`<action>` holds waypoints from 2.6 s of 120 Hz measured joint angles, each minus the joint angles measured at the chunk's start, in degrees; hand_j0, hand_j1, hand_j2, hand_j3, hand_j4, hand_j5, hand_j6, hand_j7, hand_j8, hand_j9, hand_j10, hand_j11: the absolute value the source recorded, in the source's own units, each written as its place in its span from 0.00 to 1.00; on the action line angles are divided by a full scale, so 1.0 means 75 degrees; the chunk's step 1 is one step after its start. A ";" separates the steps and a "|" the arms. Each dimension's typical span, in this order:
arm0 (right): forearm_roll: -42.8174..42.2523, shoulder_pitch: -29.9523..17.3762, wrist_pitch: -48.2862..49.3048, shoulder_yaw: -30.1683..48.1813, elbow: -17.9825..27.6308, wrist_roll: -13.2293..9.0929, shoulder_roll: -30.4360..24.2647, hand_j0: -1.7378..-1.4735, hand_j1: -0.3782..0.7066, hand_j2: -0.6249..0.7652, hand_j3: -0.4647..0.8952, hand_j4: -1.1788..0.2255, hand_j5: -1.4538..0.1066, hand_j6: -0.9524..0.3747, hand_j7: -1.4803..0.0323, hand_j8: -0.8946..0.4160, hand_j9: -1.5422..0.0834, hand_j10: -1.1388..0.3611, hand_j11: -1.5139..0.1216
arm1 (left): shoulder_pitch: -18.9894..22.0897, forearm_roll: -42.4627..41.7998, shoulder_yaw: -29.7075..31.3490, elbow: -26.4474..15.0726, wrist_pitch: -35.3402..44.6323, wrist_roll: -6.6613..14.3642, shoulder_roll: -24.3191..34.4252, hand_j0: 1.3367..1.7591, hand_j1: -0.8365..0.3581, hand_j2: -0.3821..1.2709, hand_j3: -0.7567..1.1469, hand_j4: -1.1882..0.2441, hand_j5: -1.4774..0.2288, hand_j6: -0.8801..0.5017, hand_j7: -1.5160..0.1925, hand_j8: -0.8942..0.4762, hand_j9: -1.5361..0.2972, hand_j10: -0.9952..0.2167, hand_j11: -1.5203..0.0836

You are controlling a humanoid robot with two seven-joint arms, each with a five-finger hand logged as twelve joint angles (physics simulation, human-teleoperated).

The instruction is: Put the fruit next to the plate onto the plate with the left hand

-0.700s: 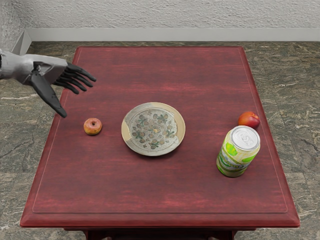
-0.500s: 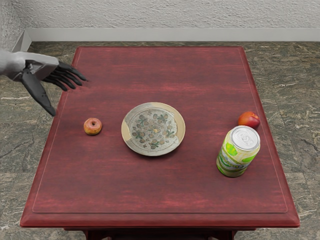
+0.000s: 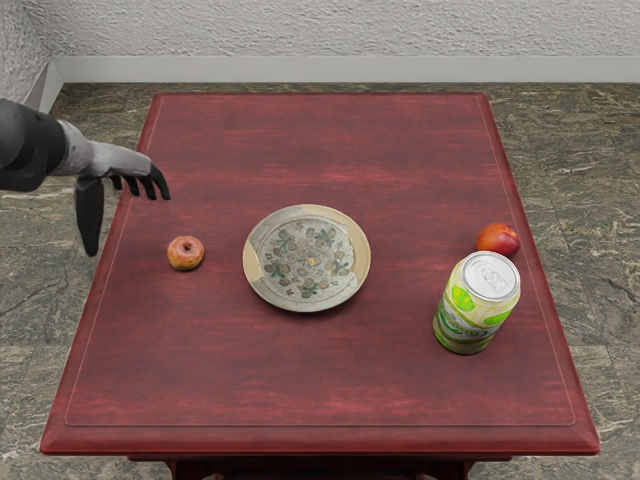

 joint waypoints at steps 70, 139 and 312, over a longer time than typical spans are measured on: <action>0.0007 -0.0054 -0.0007 -0.0026 -0.0017 0.0000 0.0000 0.30 0.07 0.44 0.34 0.81 0.90 0.69 0.95 0.65 0.92 0.74 0.90 | 0.1764 0.2443 -0.0066 0.0175 0.2312 0.0042 -0.1532 0.76 0.74 0.26 0.40 0.65 0.67 0.45 0.69 0.46 0.66 0.61 0.74; 0.0007 -0.0054 -0.0007 -0.0026 -0.0017 0.0000 0.0000 0.30 0.07 0.44 0.34 0.81 0.90 0.69 0.95 0.65 0.92 0.74 0.90 | 0.2712 0.3354 -0.0057 0.0362 0.3223 0.0042 -0.1926 0.76 0.68 0.27 0.40 0.61 0.63 0.41 0.65 0.42 0.62 0.56 0.70; 0.0007 -0.0054 -0.0007 -0.0026 -0.0017 0.0000 0.0000 0.30 0.07 0.44 0.34 0.81 0.90 0.69 0.95 0.65 0.92 0.74 0.90 | 0.2893 0.3481 0.0074 0.0666 0.3167 0.0045 -0.1967 0.75 0.44 0.58 0.40 0.26 0.23 0.28 0.25 0.31 0.24 0.15 0.27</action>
